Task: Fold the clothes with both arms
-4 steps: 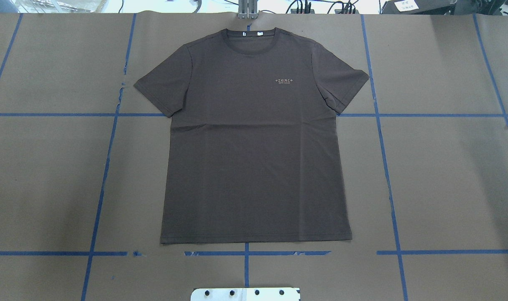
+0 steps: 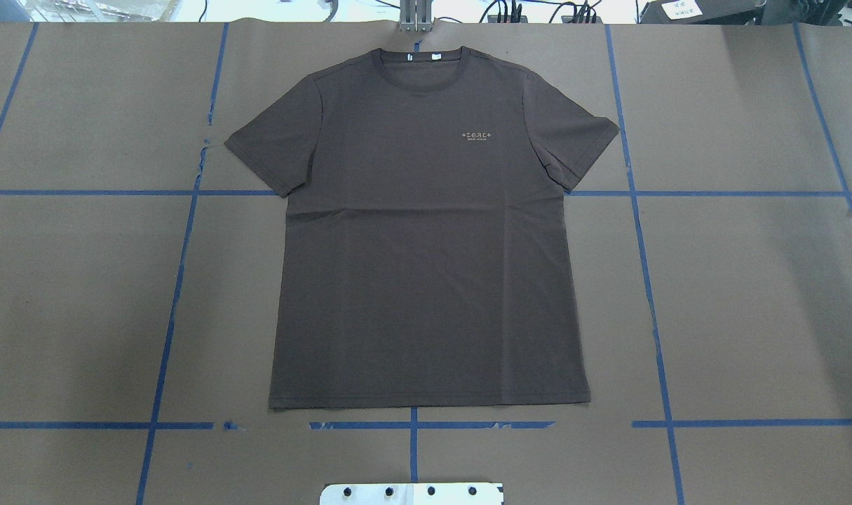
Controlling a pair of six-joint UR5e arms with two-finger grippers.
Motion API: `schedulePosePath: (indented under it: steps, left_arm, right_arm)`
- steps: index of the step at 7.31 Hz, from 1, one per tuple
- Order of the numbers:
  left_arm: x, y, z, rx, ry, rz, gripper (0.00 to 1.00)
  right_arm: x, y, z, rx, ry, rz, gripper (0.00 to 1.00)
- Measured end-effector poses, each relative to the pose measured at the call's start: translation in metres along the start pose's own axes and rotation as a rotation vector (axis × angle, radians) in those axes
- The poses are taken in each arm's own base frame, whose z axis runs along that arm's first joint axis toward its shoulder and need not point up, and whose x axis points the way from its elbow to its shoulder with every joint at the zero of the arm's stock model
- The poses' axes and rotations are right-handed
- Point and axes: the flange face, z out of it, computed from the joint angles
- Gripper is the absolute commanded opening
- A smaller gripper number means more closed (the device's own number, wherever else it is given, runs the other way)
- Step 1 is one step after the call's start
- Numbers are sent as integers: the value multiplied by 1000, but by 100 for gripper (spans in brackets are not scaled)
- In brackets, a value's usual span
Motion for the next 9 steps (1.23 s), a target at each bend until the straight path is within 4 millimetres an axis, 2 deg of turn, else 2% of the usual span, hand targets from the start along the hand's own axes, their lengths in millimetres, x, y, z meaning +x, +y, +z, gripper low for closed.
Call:
schedulePosePath:
  steps: [1, 2, 3, 4, 5, 6, 8, 9]
  left_arm:
    - [21, -30, -17, 54, -5, 63, 100]
    - [42, -52, -27, 119, -8, 146, 100]
    - [55, -61, -31, 169, -9, 203, 100]
    - [62, -68, -35, 198, -7, 226, 100]
    - [70, -78, -33, 206, -1, 228, 100]
    - [80, -85, -24, 195, 8, 231, 100]
    - [94, -91, -13, 191, 21, 228, 100]
    - [97, -92, -13, 199, 25, 219, 100]
  right_arm:
    - [-32, -27, -4, 23, -8, -43, 100]
    - [-79, -64, -3, 36, -12, -93, 100]
    - [-115, -94, 7, 26, -17, -112, 100]
    - [-152, -123, 26, -3, -25, -99, 100]
    - [-203, -157, 49, -33, -35, -92, 100]
    - [-248, -181, 78, -38, -53, -121, 100]
    - [-293, -214, 133, 23, -113, -169, 100]
    - [-319, -223, 159, 48, -111, -167, 100]
